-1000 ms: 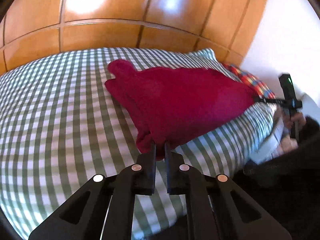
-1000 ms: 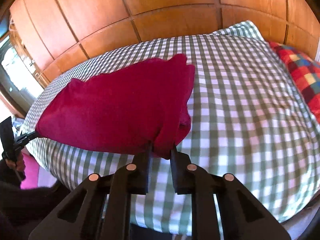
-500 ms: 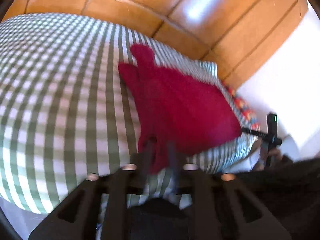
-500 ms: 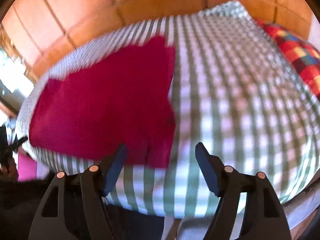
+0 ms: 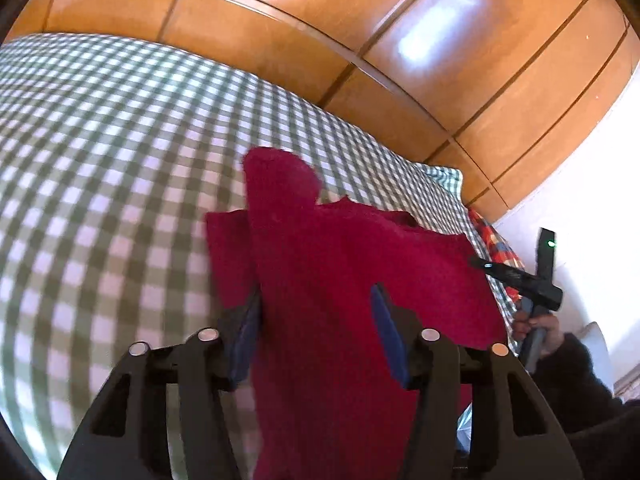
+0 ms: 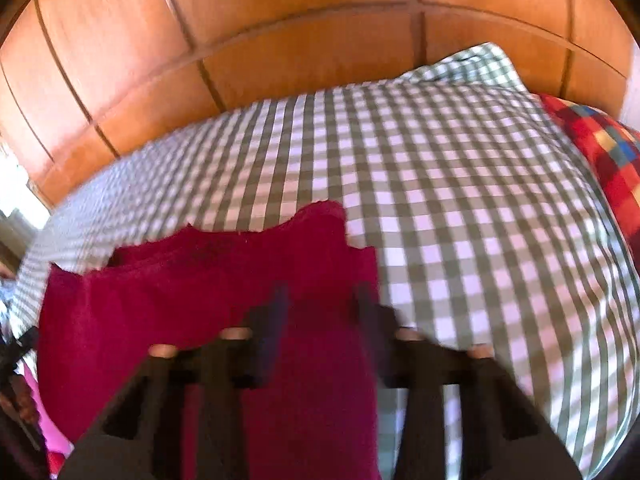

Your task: Fold small clothes

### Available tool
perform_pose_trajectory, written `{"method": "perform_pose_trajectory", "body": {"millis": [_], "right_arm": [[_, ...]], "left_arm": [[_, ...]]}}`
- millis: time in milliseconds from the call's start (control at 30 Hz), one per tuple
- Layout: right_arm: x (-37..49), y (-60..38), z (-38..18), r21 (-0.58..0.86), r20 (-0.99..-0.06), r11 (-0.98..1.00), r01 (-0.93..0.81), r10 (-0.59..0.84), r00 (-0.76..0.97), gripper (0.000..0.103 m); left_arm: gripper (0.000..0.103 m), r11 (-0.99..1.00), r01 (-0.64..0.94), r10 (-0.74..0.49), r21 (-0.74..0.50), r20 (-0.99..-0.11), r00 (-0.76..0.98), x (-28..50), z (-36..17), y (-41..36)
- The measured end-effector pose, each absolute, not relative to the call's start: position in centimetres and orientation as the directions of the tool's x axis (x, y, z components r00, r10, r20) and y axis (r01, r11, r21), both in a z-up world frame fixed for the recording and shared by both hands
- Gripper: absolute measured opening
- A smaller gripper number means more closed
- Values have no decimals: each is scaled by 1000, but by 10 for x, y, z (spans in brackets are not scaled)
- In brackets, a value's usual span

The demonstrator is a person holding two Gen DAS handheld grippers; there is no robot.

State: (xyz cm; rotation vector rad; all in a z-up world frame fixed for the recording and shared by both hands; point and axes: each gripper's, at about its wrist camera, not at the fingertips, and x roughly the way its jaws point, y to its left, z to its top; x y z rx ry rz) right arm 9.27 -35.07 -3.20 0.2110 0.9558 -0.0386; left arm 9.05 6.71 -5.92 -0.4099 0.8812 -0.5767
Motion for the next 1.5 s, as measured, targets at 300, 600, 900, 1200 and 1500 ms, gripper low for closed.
{"method": "perform_pose_trajectory", "body": {"millis": [300,600,900,1200,1500], "right_arm": [[89,-367,-23,125,-747,965,232,-62,662,9],[104,-347,-66,-17,-776,966,257,-175,606,22],[55,-338,-20,4,-686,961,277,-199,700,77],[34,-269,-35,98,-703,994,49,35,710,91],[33,-262,-77,35,-686,999,3,22,728,94]], "left_arm": [[6,866,233,-489,-444,-645,587,114,-58,65],[9,917,148,-387,-371,-730,563,118,-80,60],[25,854,192,-501,-484,-665,554,71,-57,95],[53,759,325,-649,-565,-607,460,-5,-66,95],[6,832,388,-544,-397,-723,426,-29,-86,90]]}}
